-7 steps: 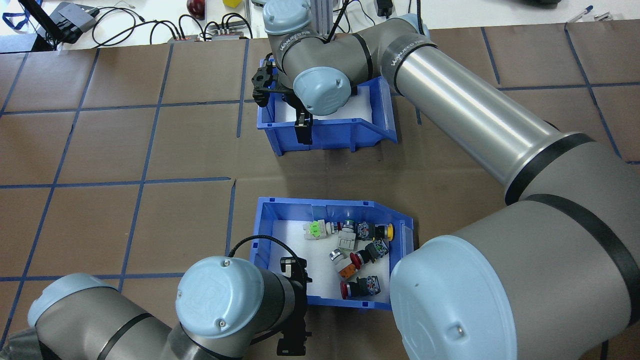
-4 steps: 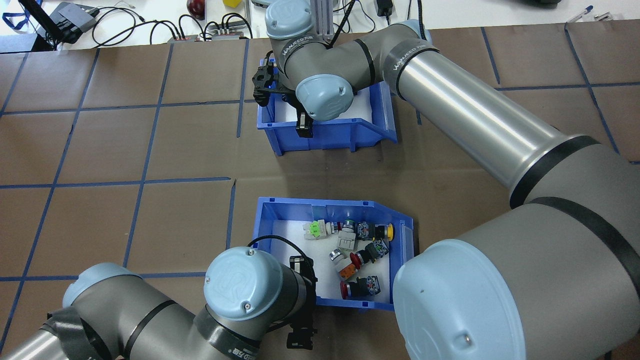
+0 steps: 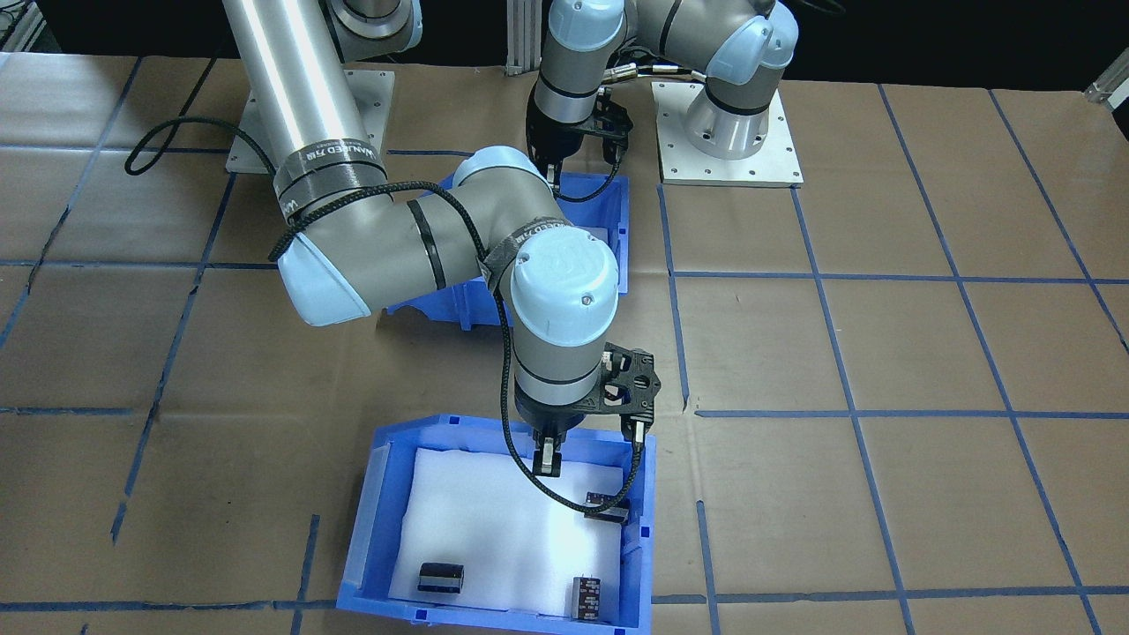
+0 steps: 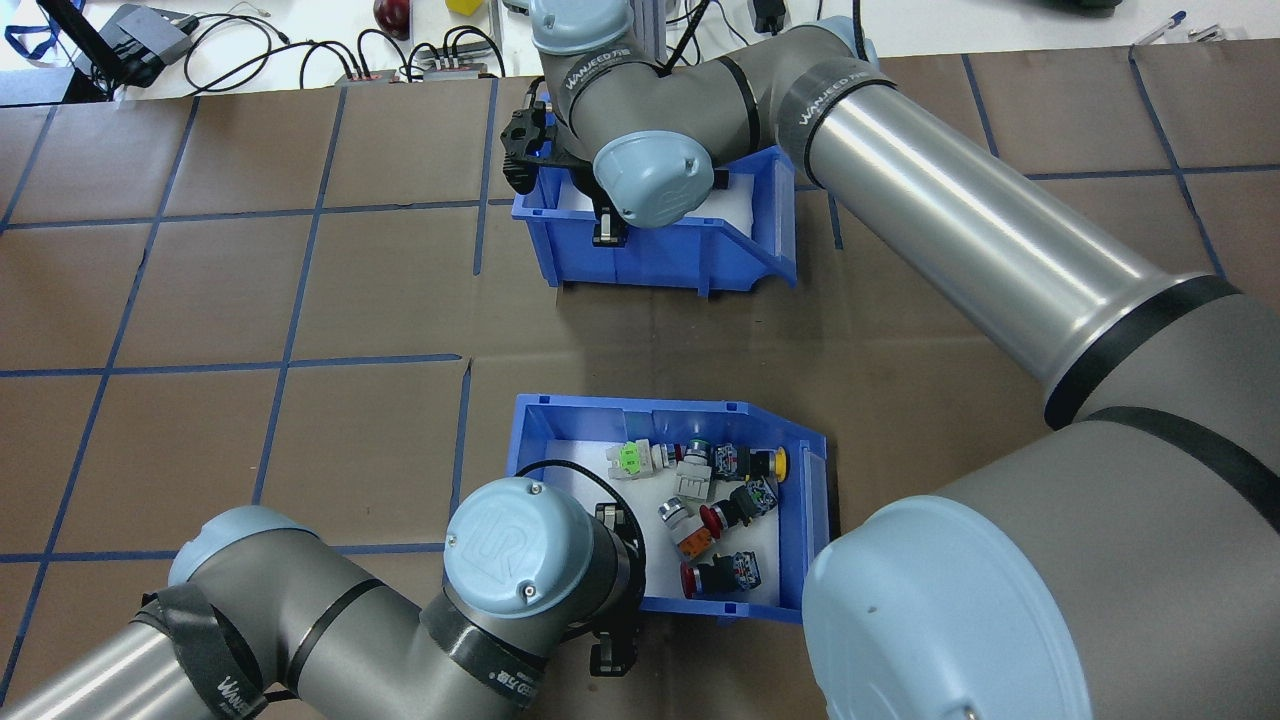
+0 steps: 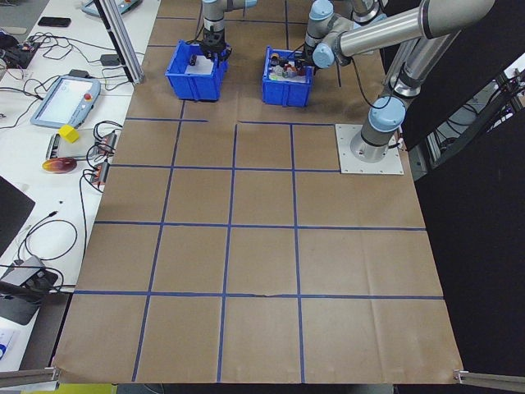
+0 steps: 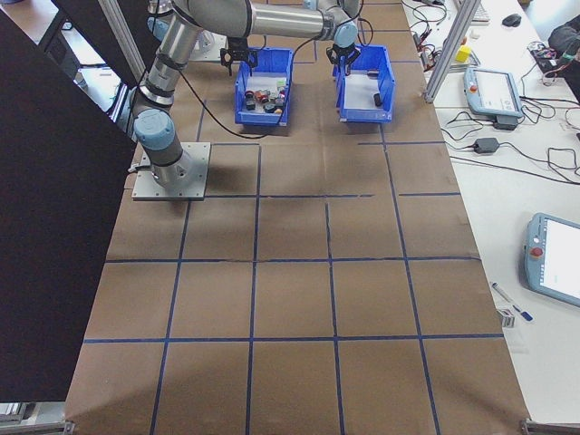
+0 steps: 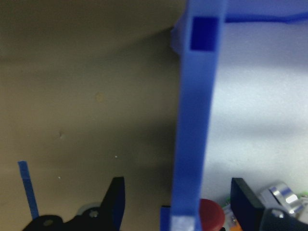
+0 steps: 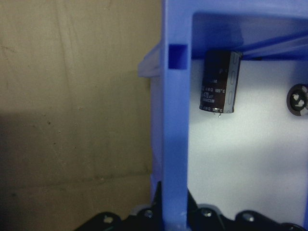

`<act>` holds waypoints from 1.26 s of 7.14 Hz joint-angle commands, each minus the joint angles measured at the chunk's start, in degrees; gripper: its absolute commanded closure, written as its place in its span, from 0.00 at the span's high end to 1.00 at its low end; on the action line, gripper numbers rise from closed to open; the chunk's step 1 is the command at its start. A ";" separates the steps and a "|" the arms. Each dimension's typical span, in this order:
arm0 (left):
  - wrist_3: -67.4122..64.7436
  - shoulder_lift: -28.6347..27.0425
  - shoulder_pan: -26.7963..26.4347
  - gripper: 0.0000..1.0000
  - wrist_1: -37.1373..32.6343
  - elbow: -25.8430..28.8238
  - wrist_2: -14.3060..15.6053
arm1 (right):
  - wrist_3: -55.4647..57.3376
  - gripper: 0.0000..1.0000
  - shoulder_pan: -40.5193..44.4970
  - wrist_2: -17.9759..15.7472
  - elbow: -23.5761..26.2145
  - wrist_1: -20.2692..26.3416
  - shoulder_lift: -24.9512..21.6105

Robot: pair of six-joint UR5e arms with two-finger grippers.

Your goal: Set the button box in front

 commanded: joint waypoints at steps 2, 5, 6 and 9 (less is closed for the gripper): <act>1.08 1.70 0.87 0.00 -5.36 3.70 0.98 | -5.97 0.07 -5.19 -1.54 0.43 1.72 -4.32; 13.86 2.93 14.71 0.00 -12.88 9.79 0.81 | -21.43 0.06 -17.23 -1.72 5.24 4.37 -10.02; 19.05 2.85 20.51 0.00 -12.45 11.19 0.29 | -27.49 0.06 -21.27 -1.72 8.31 4.28 -12.83; 24.82 -8.17 26.99 0.00 -12.18 23.28 -0.33 | -41.14 0.06 -31.56 -1.19 17.71 4.01 -21.44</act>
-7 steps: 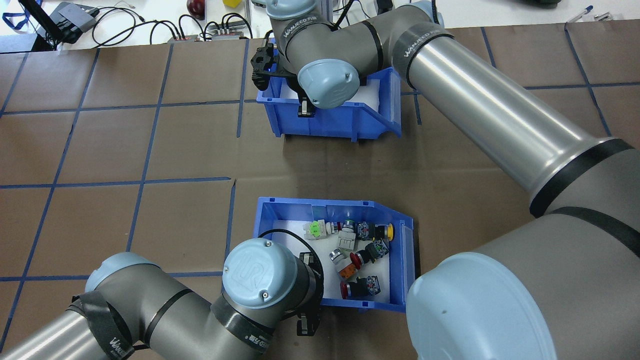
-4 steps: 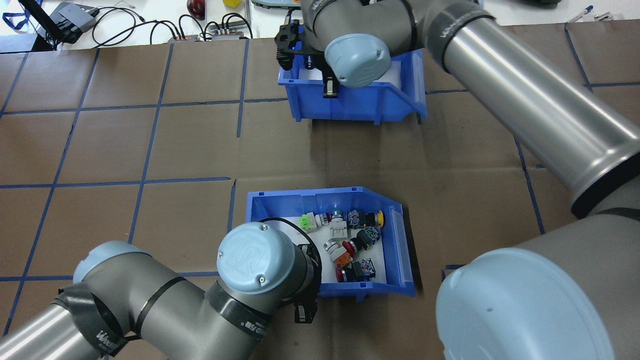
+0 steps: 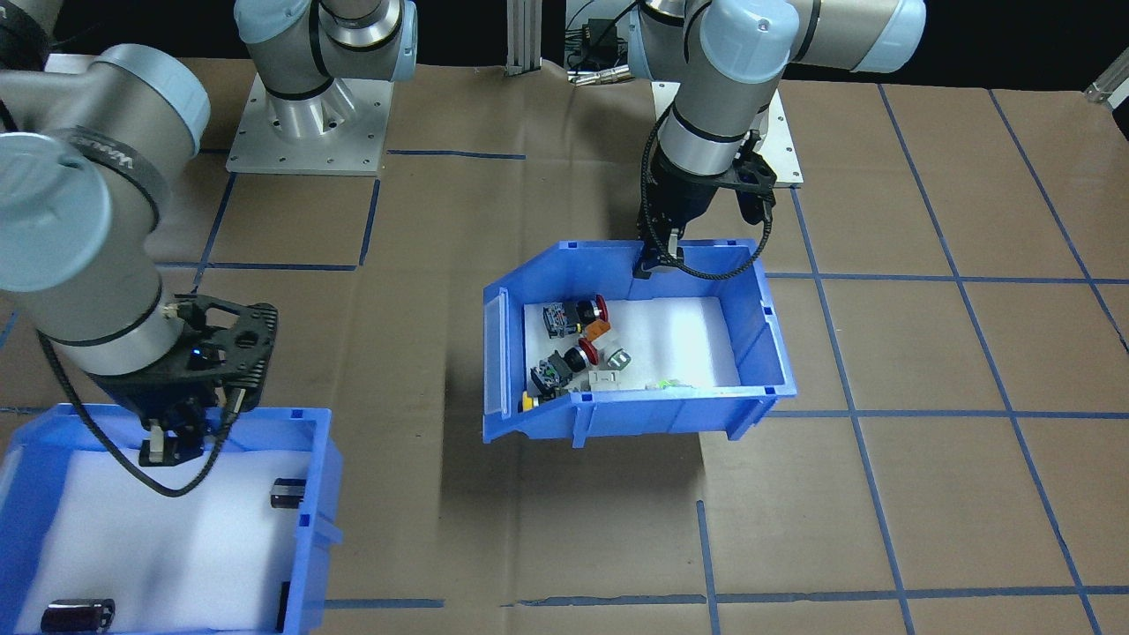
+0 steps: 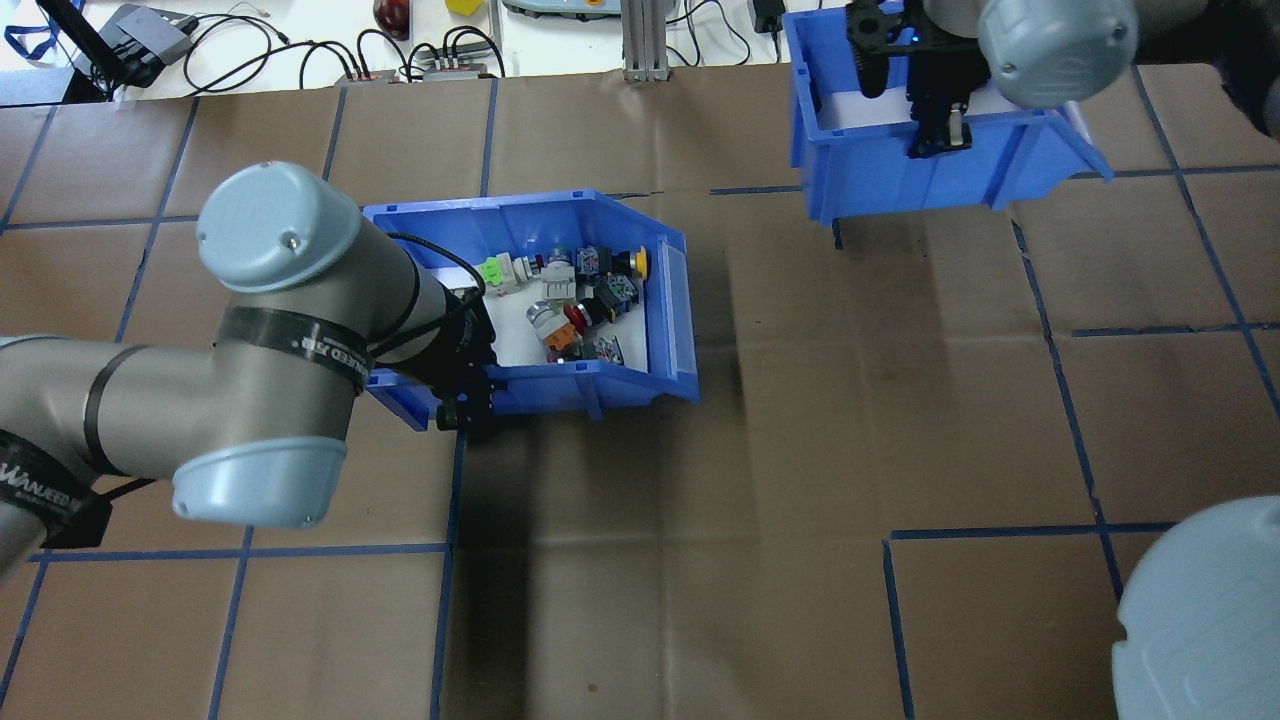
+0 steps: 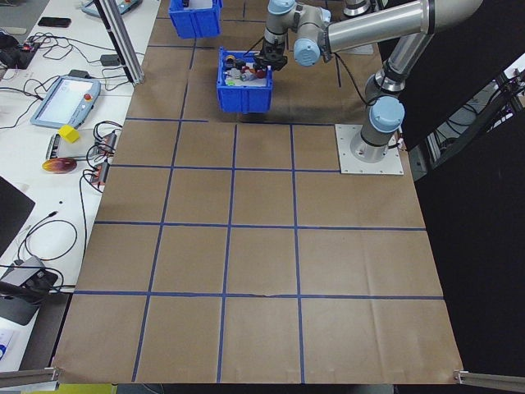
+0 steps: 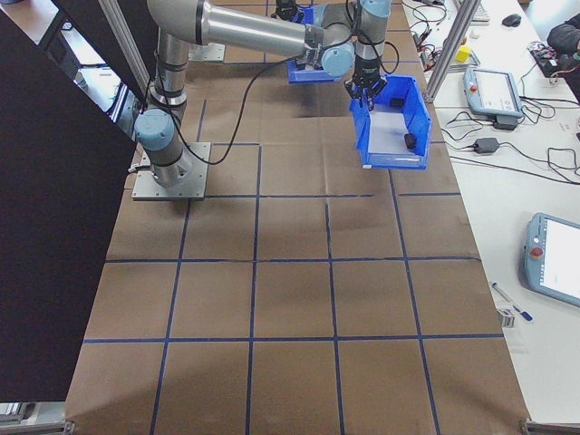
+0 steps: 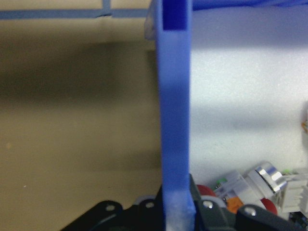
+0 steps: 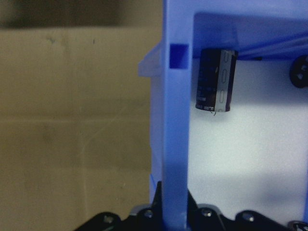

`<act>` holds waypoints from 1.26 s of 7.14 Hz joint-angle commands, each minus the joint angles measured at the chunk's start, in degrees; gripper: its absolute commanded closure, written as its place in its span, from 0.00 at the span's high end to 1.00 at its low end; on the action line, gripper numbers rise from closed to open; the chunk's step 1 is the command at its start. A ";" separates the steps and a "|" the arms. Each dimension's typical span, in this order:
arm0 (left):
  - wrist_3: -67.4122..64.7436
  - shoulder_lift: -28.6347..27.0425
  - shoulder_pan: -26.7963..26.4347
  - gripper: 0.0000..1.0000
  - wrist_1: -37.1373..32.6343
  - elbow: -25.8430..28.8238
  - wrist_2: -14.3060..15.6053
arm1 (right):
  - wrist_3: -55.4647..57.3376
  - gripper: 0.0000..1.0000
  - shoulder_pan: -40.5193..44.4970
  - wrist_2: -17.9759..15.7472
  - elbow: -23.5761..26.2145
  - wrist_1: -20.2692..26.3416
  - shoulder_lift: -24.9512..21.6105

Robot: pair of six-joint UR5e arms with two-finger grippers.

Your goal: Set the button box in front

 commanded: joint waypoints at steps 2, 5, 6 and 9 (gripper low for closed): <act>1.00 -15.97 0.21 0.00 0.22 16.20 -2.12 | -10.66 0.06 -7.71 0.83 12.24 -0.82 -9.98; -0.05 -24.53 -4.71 0.00 4.40 21.44 -4.41 | -14.81 0.06 -11.94 2.23 24.55 -1.00 -20.09; -1.36 -25.59 -5.68 0.01 5.31 21.62 -4.32 | -14.90 0.06 -12.12 2.68 26.76 -1.09 -21.77; -1.02 -29.81 -6.56 0.04 5.67 25.66 -3.97 | -14.11 0.06 -11.95 2.68 29.76 -1.26 -24.67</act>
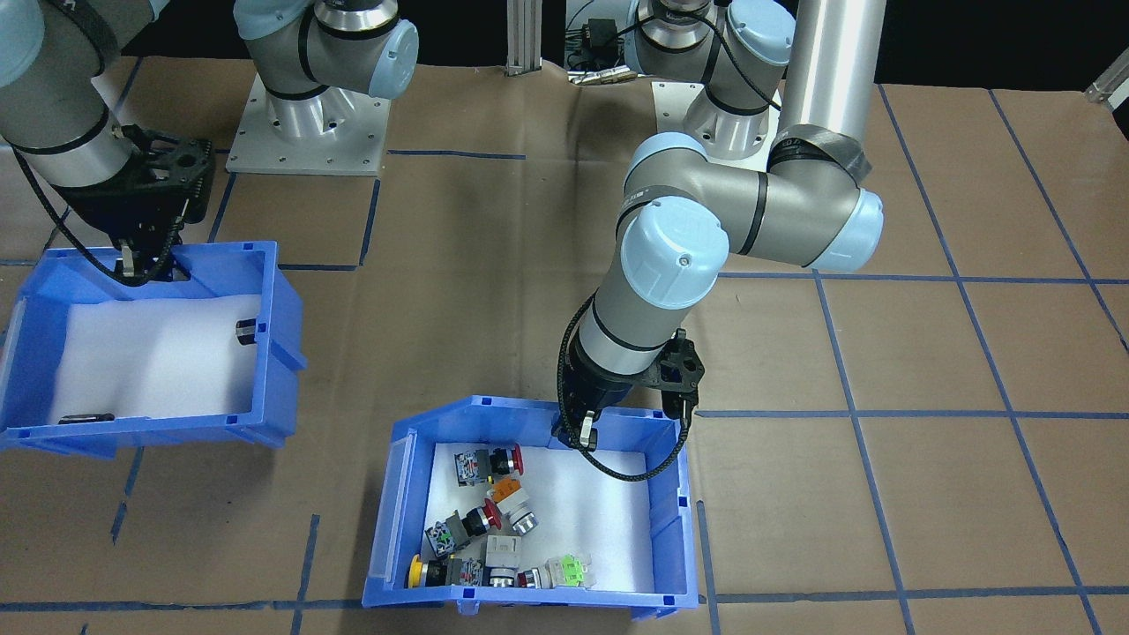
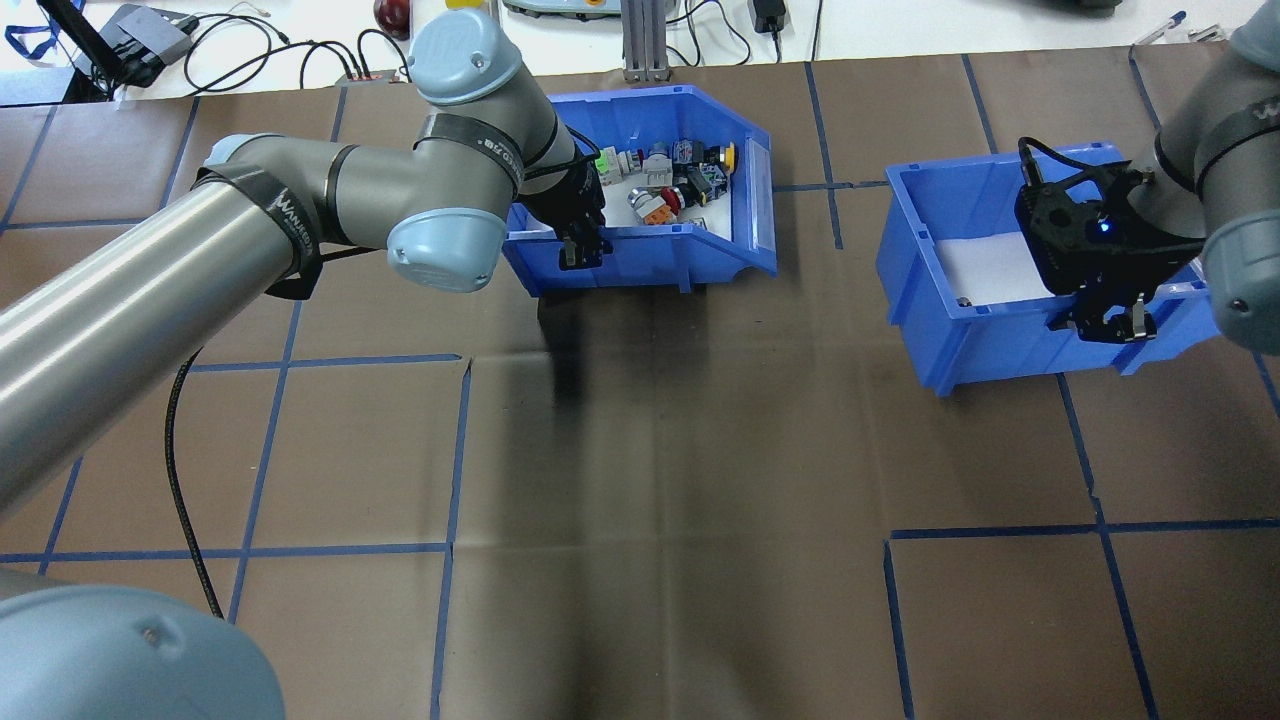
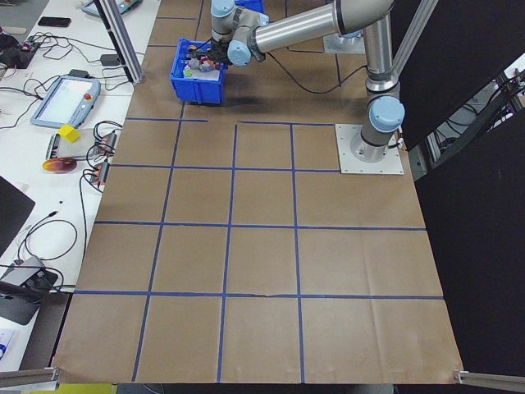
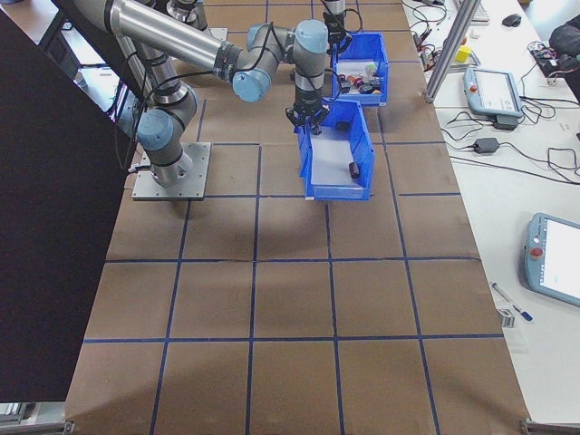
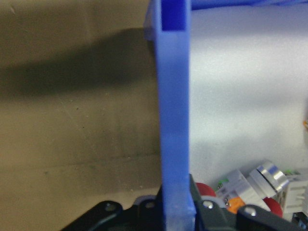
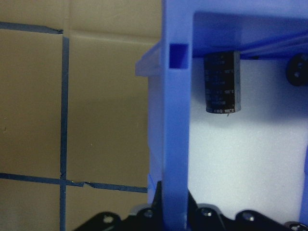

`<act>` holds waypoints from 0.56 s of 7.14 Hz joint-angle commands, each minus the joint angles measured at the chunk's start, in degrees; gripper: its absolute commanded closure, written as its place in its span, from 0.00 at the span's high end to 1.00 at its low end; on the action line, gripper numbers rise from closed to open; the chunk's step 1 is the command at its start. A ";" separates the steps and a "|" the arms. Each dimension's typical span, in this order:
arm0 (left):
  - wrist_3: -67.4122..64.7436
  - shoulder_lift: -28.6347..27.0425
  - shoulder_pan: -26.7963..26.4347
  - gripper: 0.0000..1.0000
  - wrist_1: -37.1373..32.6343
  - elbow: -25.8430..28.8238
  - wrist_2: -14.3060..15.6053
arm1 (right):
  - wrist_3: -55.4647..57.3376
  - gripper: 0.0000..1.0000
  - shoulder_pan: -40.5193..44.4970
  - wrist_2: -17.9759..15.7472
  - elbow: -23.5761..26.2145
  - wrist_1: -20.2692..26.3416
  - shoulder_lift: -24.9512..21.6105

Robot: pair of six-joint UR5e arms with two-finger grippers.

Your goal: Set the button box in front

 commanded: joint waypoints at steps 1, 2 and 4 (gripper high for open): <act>0.12 -1.62 -0.89 0.09 0.08 1.39 0.30 | 0.59 0.06 0.15 -0.02 2.25 0.05 -2.74; 0.56 -1.71 -0.89 0.52 -0.09 1.40 2.04 | 1.20 0.06 0.15 -0.02 4.00 -0.03 -4.23; -0.48 -1.10 -0.80 0.99 -0.89 1.75 7.41 | 4.61 0.06 0.24 0.06 7.60 0.05 -8.01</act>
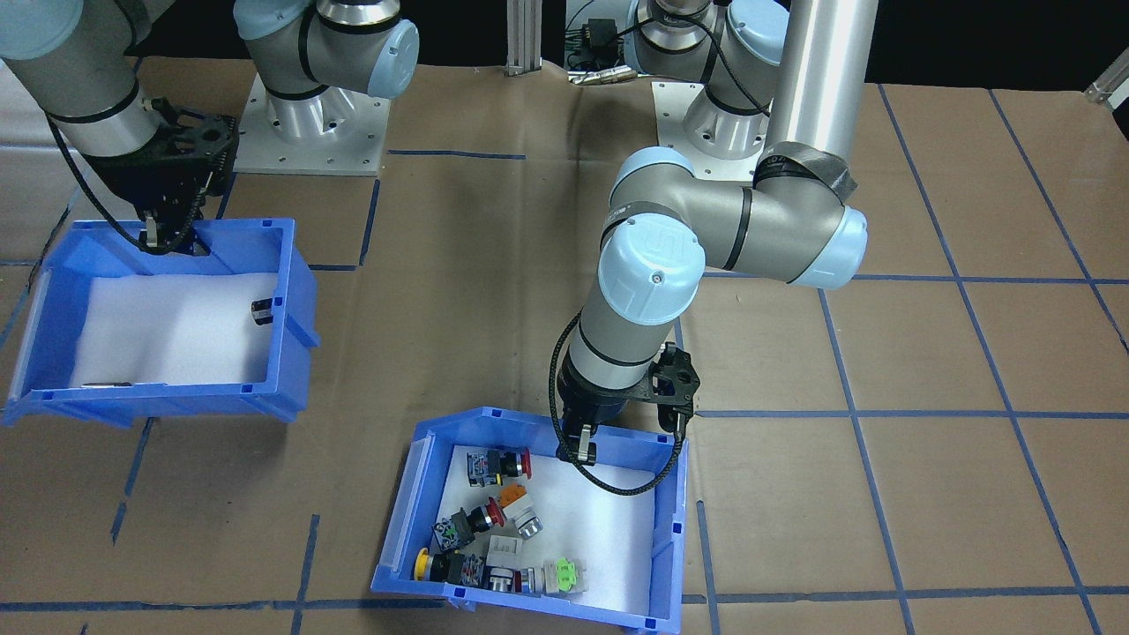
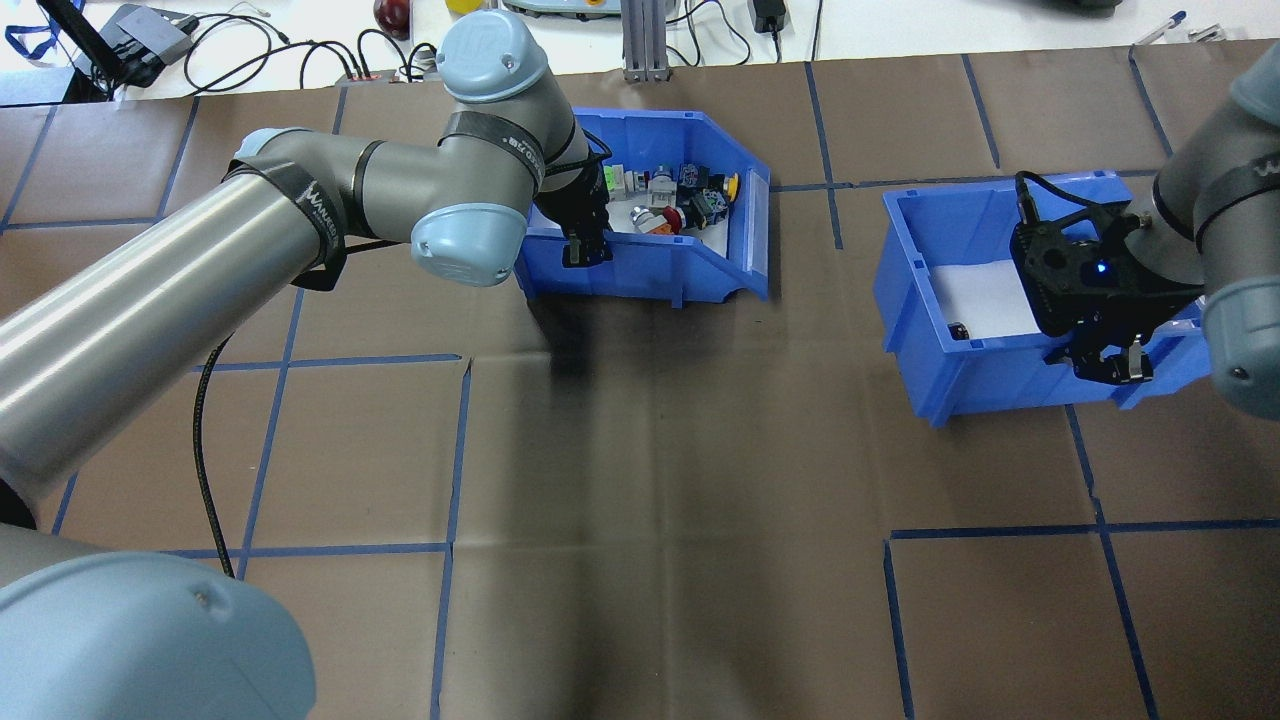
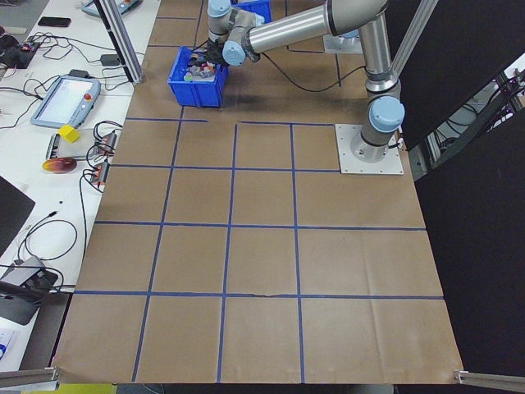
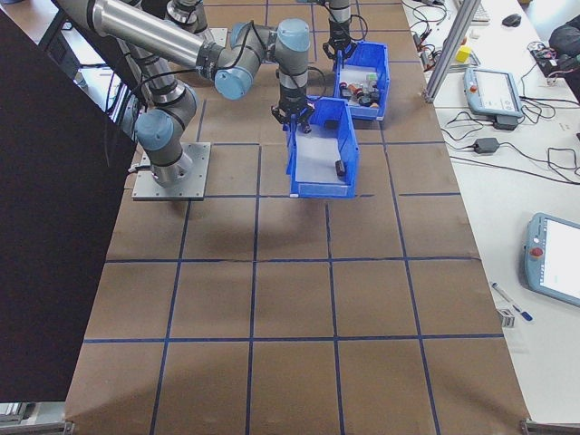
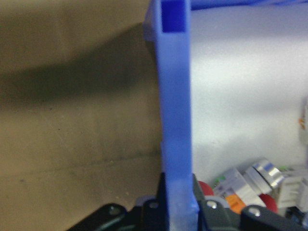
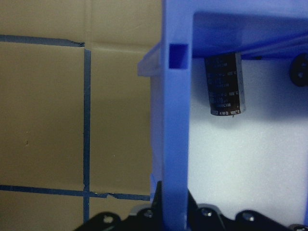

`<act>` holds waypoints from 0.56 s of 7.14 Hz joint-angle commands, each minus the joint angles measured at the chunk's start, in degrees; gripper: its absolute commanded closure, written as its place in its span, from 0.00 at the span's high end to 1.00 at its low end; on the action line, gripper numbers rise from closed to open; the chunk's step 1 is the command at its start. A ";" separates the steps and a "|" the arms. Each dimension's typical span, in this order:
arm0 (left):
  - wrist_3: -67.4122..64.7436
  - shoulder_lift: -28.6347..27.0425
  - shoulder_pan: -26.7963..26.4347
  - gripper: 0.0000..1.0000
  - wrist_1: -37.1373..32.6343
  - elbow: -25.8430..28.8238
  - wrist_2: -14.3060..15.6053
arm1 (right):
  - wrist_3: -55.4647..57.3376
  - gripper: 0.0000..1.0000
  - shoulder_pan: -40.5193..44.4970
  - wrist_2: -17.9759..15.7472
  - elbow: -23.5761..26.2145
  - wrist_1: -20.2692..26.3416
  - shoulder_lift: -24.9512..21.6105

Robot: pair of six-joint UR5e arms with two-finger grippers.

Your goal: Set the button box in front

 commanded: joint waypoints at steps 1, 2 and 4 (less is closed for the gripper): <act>-0.83 0.90 0.04 0.99 -0.58 0.90 1.94 | 3.43 0.06 0.16 0.24 4.35 0.35 -4.69; 0.13 1.68 0.12 0.99 -6.41 1.95 1.86 | 4.40 0.07 0.33 1.29 7.33 0.18 -7.32; -0.83 6.15 1.78 0.99 -28.52 3.36 2.03 | 7.66 0.07 1.03 3.06 12.08 0.09 -12.51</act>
